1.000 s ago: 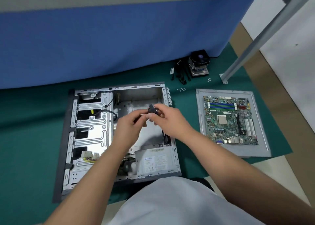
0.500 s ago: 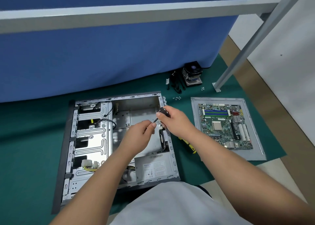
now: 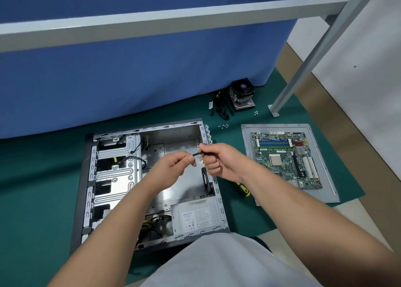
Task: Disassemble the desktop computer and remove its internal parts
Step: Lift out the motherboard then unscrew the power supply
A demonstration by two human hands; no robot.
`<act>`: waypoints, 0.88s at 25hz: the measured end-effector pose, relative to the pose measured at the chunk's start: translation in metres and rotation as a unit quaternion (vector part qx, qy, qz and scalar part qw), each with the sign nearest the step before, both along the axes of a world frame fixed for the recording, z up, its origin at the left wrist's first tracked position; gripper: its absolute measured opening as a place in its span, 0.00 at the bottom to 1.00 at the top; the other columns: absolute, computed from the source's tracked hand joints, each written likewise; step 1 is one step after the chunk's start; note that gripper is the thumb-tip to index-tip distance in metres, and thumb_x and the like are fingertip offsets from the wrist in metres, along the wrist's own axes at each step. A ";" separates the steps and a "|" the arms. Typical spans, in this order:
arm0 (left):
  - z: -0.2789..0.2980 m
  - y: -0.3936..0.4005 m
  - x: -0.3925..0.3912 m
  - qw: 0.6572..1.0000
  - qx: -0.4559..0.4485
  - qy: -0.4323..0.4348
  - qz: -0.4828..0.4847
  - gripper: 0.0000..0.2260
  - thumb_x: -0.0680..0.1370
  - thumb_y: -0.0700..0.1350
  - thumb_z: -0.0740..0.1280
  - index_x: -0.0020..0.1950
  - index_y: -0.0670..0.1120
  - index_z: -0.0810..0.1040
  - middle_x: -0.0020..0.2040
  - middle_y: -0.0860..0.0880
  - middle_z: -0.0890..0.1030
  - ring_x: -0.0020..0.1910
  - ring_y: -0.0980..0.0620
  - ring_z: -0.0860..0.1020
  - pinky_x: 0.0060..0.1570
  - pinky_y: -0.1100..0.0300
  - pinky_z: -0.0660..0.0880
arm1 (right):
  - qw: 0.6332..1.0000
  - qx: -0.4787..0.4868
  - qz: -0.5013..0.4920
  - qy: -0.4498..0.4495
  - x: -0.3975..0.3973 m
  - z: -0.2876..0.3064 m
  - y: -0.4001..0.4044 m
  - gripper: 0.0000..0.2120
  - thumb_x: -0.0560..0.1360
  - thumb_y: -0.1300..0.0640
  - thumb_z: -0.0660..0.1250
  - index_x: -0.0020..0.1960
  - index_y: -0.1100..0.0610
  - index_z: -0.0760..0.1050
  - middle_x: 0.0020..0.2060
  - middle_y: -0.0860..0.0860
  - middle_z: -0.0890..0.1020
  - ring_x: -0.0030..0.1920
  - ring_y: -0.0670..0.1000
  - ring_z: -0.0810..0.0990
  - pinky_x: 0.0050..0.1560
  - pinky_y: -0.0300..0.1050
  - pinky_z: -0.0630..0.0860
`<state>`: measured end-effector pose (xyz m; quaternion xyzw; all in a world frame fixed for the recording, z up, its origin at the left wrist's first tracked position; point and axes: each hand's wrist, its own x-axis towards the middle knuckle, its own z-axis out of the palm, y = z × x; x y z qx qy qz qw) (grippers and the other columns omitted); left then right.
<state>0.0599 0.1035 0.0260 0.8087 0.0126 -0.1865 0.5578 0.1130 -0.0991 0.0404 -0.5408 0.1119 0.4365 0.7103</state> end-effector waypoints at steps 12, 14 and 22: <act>0.005 -0.017 -0.003 0.981 -0.157 0.104 -0.036 0.14 0.85 0.49 0.64 0.44 0.42 0.80 0.27 0.51 0.61 0.25 0.53 0.56 0.26 0.62 0.56 | 0.987 -0.109 -0.107 -0.041 0.001 -0.025 -0.004 0.10 0.82 0.54 0.67 0.44 0.53 0.70 0.28 0.46 0.65 0.27 0.45 0.59 0.25 0.36 0.58; 0.000 -0.008 0.001 0.982 -0.140 0.121 -0.029 0.15 0.84 0.51 0.65 0.46 0.42 0.81 0.27 0.52 0.63 0.26 0.53 0.57 0.27 0.62 0.57 | 0.982 -0.138 -0.110 -0.071 0.001 -0.027 -0.004 0.09 0.82 0.54 0.67 0.45 0.54 0.71 0.28 0.46 0.67 0.27 0.44 0.61 0.25 0.36 0.58; -0.027 0.024 0.041 0.992 -0.006 -0.006 0.123 0.01 0.78 0.49 0.75 0.48 0.54 0.85 0.35 0.56 0.81 0.33 0.58 0.74 0.37 0.63 0.74 | 0.959 -0.221 0.019 -0.175 0.022 -0.004 -0.050 0.06 0.79 0.58 0.71 0.55 0.58 0.82 0.46 0.54 0.88 0.39 0.47 0.83 0.39 0.39 0.76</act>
